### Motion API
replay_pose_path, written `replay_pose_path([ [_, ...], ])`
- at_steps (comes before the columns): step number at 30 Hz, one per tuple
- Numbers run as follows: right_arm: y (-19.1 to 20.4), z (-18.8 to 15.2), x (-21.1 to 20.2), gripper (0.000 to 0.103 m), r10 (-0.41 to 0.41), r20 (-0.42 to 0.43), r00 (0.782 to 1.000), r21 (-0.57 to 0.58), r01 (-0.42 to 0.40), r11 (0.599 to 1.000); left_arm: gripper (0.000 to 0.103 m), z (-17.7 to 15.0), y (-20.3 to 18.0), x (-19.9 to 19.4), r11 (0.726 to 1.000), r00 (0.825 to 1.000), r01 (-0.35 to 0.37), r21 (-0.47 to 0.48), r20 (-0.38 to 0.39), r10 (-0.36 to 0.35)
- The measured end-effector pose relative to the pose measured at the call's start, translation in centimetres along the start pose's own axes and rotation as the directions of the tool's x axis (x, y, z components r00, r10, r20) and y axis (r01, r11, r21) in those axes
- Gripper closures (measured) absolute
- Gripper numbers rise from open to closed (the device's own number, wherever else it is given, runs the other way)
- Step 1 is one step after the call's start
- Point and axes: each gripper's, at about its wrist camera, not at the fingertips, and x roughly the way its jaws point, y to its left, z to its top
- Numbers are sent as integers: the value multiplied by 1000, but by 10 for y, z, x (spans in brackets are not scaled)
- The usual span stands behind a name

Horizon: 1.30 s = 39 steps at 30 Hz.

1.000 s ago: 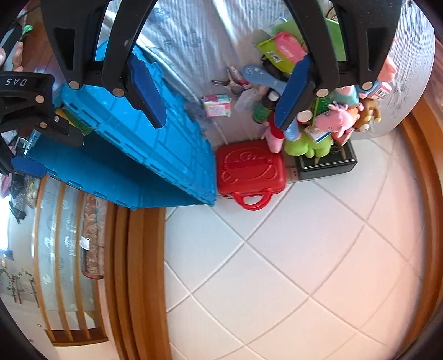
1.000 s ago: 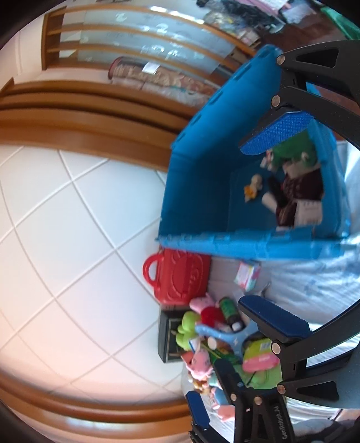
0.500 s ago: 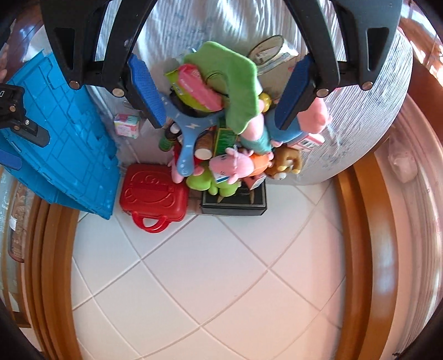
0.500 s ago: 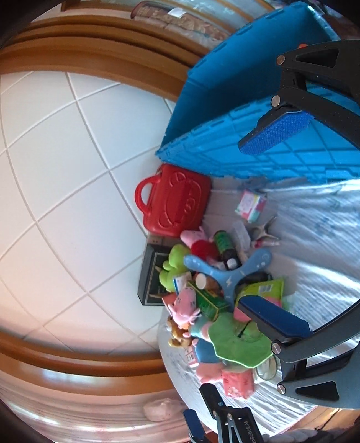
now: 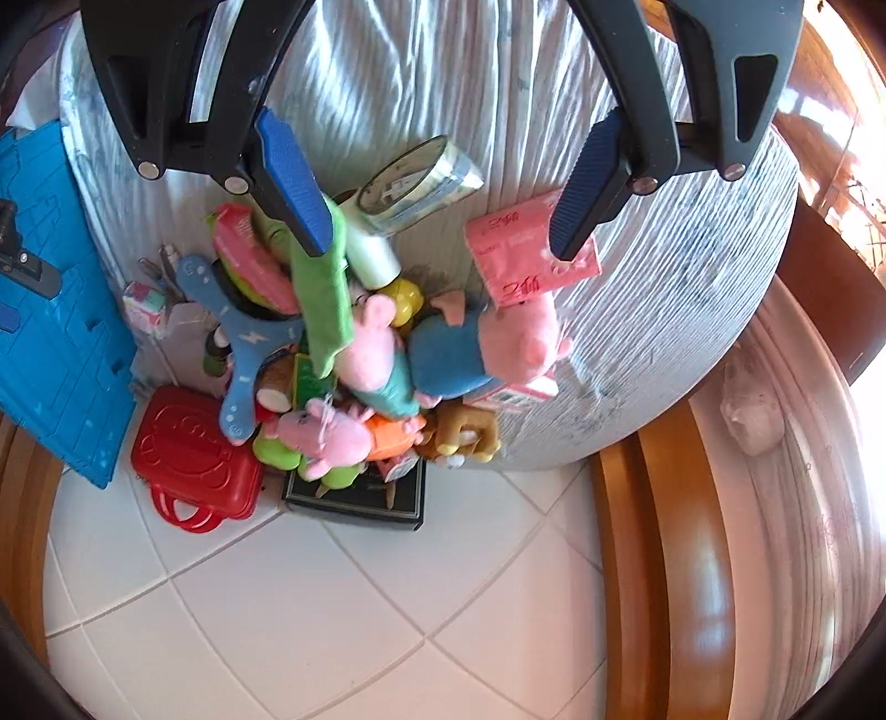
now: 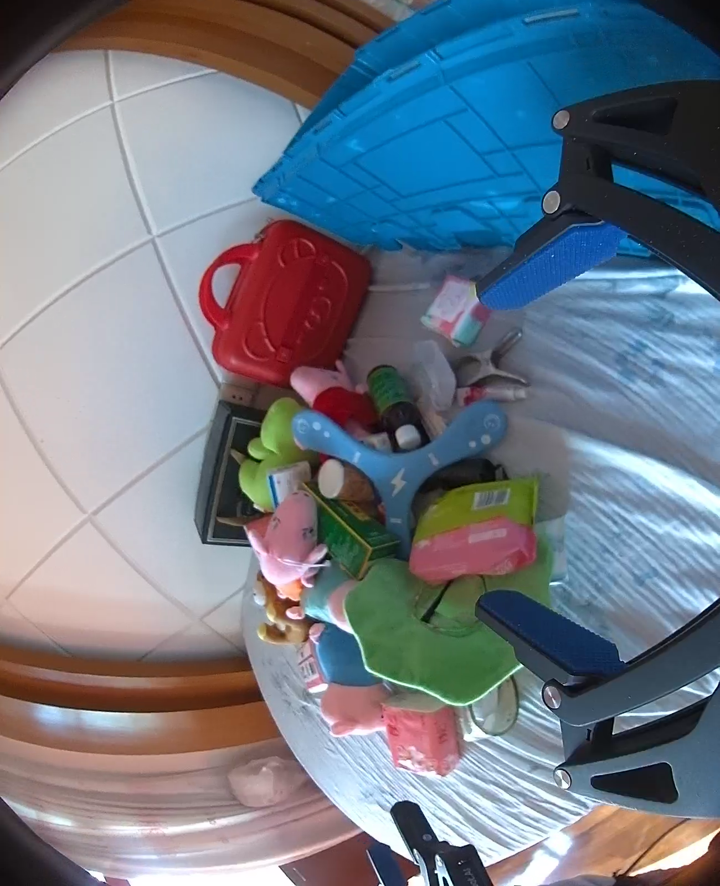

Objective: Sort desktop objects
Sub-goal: 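Withdraw both grippers from the crate and move toward the pile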

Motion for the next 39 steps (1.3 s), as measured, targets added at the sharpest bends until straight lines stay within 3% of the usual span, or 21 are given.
replay_pose_path([
  [8, 18, -27, 72, 0, 64, -168, 984, 31, -59, 998, 22, -41, 18, 72, 1000, 983, -4, -5, -185, 3],
  [16, 38, -46, 104, 0, 91, -251, 964, 30, -86, 996, 22, -55, 11, 127, 999, 967, 42, 13, -253, -38],
  [18, 46, -47, 104, 0, 112, -252, 961, 29, -108, 994, 35, -57, 11, 139, 999, 964, 53, 12, -262, -48],
  [19, 51, -46, 105, 0, 124, -250, 960, 29, -121, 992, 58, -58, 13, 144, 998, 960, 64, 4, -275, -61],
  [21, 63, -42, 103, 0, 150, -240, 959, 19, -150, 989, 61, -58, 20, 144, 998, 962, 62, -18, -266, -65],
  [23, 77, -36, 100, 0, 175, -226, 958, 4, -178, 984, 83, -56, 31, 137, 999, 969, 25, -24, -246, -30],
  [27, 108, -23, 94, 0, 240, -192, 952, -17, -248, 969, 86, -54, 67, 119, 998, 971, -40, -53, -236, 26],
  [32, 158, -6, 88, 0, 340, -159, 927, -66, -353, 933, 87, -49, 120, 95, 987, 973, -127, -94, -205, 106],
  [35, 189, -4, 88, 0, 371, -167, 913, -95, -390, 916, 86, -41, 146, 91, 981, 973, -119, -155, -217, 84],
  [37, 205, -6, 91, 0, 390, -185, 902, -106, -413, 904, 86, -41, 162, 104, 968, 956, -98, -230, -291, 28],
  [39, 223, -8, 97, 0, 398, -217, 891, -119, -429, 895, 86, -44, 167, 112, 963, 943, -161, -214, -321, 87],
])
